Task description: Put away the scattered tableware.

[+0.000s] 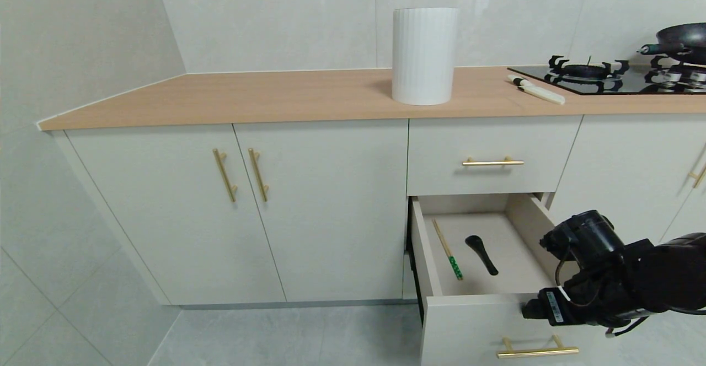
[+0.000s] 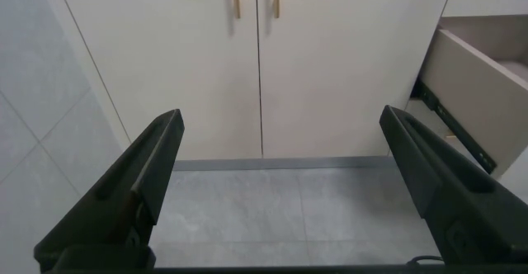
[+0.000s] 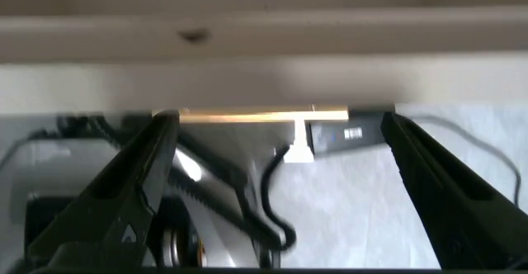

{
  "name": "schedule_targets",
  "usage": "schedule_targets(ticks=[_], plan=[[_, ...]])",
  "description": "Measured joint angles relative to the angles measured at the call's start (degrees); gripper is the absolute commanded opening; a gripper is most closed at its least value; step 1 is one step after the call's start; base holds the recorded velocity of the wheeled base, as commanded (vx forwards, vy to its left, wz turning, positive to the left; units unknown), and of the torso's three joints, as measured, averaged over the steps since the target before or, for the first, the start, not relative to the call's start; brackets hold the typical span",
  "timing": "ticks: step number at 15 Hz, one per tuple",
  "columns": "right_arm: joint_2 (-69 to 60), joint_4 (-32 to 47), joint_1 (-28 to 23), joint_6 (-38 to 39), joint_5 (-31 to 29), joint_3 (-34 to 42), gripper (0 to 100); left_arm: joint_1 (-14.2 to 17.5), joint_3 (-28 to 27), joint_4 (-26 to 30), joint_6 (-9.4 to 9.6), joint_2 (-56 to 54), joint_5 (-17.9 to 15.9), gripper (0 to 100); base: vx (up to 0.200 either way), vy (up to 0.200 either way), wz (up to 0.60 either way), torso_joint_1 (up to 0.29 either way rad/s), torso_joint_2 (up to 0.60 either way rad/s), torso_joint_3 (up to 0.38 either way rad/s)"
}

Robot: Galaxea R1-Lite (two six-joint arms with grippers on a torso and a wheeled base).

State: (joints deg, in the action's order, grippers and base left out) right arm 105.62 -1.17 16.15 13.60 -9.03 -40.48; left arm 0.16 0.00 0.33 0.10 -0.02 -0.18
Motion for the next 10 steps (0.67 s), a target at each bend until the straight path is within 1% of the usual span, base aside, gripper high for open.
schedule_targets(ticks=[8, 10], plan=[[5.8, -0.7, -0.2, -1.3, -0.1, -8.9, 100, 0.0, 0.0, 0.0, 0.00, 0.0, 0.0, 100, 0.000, 0.000, 0.00, 0.000, 0.00, 0.000], [8.0, -0.7, -1.2, -2.4, 0.0, -12.0, 100, 0.0, 0.0, 0.0, 0.00, 0.0, 0.0, 100, 0.000, 0.000, 0.00, 0.000, 0.00, 0.000]])
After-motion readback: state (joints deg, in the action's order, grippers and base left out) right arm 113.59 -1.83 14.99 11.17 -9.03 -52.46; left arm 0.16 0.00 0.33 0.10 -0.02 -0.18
